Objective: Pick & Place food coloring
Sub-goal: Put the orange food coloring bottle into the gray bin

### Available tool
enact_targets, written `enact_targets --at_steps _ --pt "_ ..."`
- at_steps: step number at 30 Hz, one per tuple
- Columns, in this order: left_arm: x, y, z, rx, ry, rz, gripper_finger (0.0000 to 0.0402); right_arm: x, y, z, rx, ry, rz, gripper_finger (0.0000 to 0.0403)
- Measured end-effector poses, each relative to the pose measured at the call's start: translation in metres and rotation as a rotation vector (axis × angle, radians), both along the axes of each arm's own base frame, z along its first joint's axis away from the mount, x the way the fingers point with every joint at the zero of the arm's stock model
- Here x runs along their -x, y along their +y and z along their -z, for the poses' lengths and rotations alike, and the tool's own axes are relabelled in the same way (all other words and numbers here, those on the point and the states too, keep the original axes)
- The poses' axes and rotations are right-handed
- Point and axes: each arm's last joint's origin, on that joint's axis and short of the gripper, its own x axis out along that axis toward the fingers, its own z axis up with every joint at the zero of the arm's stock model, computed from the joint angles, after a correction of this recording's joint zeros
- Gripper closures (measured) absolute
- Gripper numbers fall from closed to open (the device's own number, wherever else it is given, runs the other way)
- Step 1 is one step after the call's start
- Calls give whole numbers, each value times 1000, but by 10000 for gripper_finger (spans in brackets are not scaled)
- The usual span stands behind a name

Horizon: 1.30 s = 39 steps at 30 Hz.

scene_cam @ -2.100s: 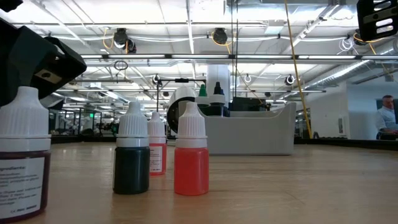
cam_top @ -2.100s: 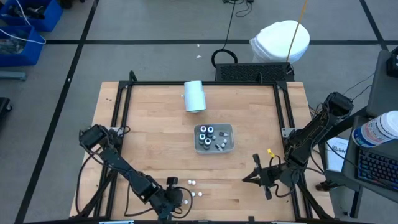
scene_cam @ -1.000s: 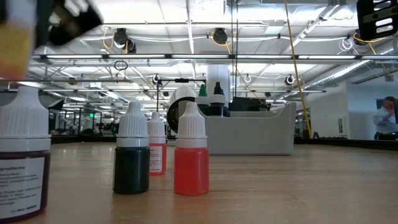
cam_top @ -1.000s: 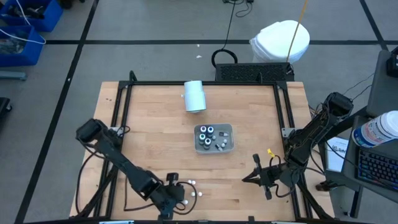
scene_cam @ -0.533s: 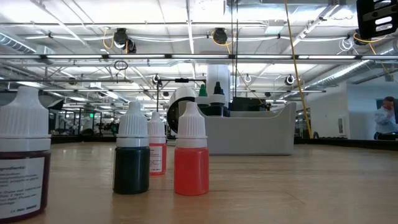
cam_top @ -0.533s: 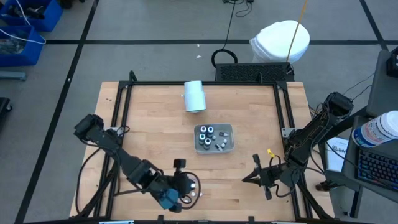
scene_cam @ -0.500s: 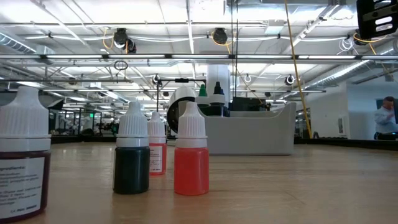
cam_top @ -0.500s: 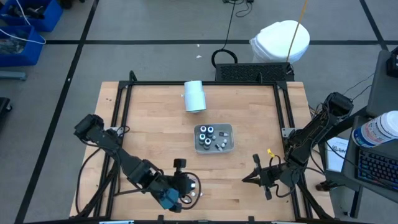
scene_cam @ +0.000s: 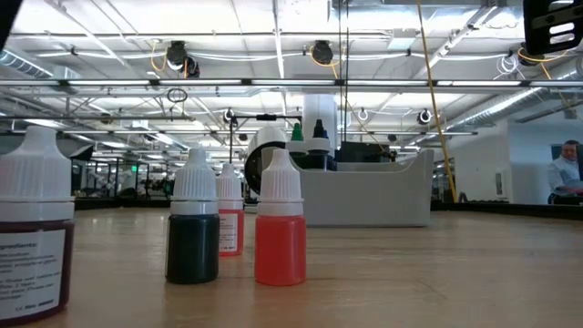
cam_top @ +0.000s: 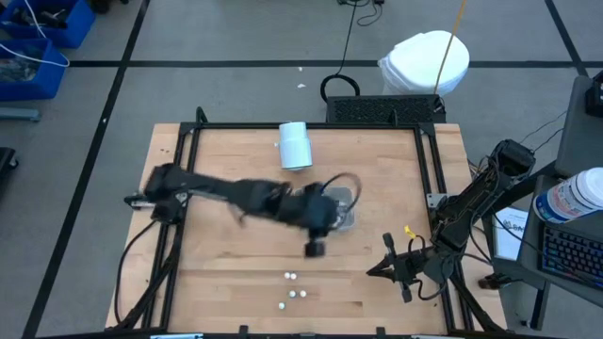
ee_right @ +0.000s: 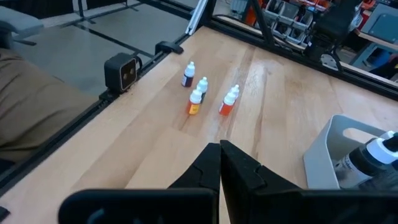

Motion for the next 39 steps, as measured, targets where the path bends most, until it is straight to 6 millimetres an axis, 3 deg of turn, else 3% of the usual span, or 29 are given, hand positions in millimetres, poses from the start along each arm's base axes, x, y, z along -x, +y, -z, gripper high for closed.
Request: enact_targets --at_steps 3,8,11,19,23,28,39 --pt "-30 25 16 -26 43 7 314 0 0 1 11 5 -1 401" --pt "-61 47 66 -105 173 17 314 0 0 1 18 5 -3 401" --pt "-68 58 85 -137 231 28 314 1 -1 2 18 13 -1 401" --pt "-78 77 113 -280 288 150 314 1 0 2 4 13 3 401" --pt "-77 88 119 -351 322 218 314 0 0 1 -15 13 9 401" --pt "-78 98 118 -319 299 216 314 0 0 0 -22 8 8 401" --pt "-77 102 132 -266 306 172 314 0 0 0 -16 7 6 401"
